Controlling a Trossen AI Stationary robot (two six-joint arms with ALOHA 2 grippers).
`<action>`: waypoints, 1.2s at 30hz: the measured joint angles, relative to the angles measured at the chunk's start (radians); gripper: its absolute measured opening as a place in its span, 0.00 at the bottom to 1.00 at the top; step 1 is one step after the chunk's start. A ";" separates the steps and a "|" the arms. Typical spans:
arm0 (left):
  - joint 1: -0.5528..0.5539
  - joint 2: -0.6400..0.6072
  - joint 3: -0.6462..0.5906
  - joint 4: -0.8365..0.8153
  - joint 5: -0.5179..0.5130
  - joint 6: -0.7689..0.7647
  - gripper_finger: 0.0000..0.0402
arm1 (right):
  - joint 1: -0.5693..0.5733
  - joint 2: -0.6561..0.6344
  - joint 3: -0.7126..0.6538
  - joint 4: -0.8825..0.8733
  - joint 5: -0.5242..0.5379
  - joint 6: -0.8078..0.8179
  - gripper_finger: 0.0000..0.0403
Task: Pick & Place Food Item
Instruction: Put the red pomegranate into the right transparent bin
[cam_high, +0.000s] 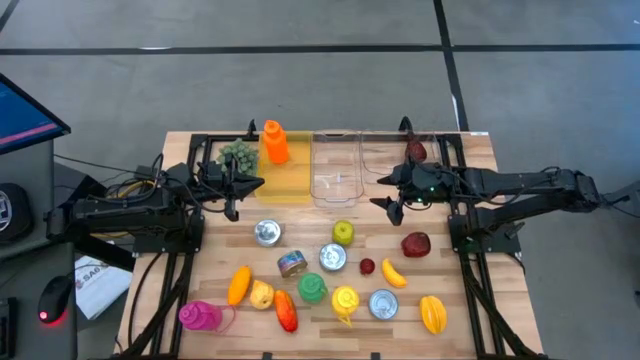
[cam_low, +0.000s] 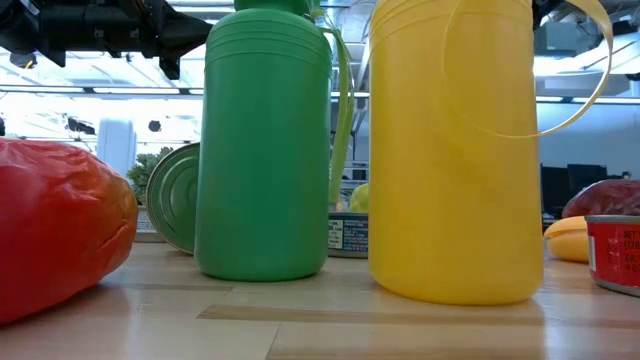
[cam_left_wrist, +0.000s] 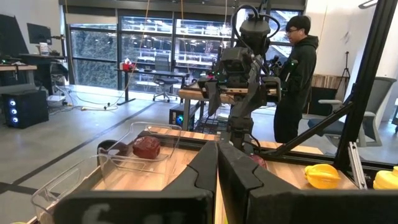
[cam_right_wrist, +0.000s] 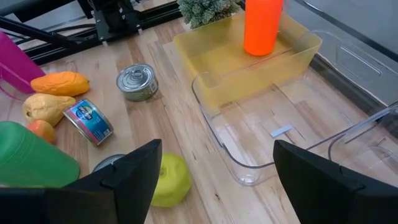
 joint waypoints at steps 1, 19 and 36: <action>0.000 0.000 0.000 0.000 0.000 0.000 0.00 | 0.000 0.000 0.000 0.000 0.000 0.000 0.75; 0.000 0.000 0.000 0.000 0.000 0.000 0.00 | -0.013 0.000 0.000 -0.080 -0.176 0.012 0.75; 0.000 0.000 0.000 0.000 0.000 0.000 0.00 | 0.098 0.021 0.000 -0.093 -0.233 -0.146 0.75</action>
